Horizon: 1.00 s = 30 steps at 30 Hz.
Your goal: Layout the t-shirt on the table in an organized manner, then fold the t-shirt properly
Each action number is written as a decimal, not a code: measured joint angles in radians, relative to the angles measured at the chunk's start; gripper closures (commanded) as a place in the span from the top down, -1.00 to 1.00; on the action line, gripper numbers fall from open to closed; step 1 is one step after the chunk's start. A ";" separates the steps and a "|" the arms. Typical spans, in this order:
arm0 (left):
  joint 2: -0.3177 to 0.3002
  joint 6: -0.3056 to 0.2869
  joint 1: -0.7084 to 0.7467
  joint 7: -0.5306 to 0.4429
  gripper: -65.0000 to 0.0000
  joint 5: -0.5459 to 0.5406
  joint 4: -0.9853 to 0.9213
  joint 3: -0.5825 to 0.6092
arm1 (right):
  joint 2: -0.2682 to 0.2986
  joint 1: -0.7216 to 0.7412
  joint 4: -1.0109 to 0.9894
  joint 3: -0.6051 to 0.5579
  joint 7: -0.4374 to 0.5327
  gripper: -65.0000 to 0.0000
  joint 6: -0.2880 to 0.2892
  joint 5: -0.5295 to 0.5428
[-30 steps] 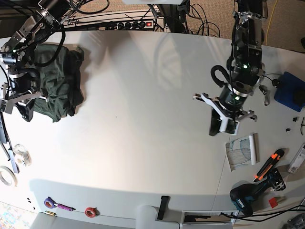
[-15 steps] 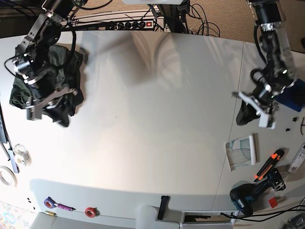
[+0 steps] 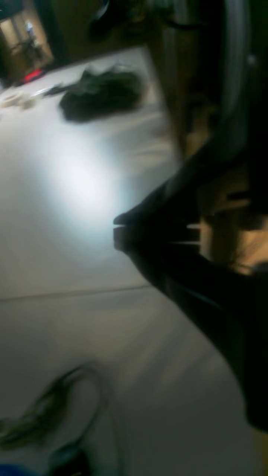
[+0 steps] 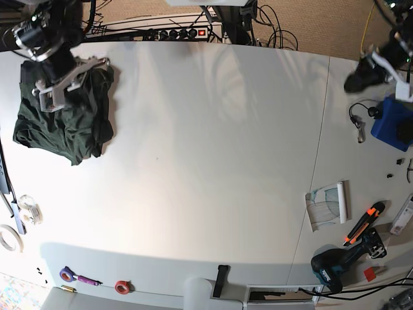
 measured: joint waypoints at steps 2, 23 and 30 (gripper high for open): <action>-0.023 0.000 0.054 0.034 -1.00 0.003 -0.001 0.000 | 0.000 -0.049 0.000 -0.002 -0.029 -1.00 0.000 0.018; -0.176 0.008 0.403 -0.207 -1.00 0.298 0.000 0.529 | 0.171 -0.466 -0.056 -0.230 -0.178 -1.00 -0.001 0.104; -0.181 0.008 0.354 -0.486 -1.00 0.728 -0.032 0.727 | 0.221 -0.402 -0.412 -0.414 0.017 -1.00 -0.004 -0.100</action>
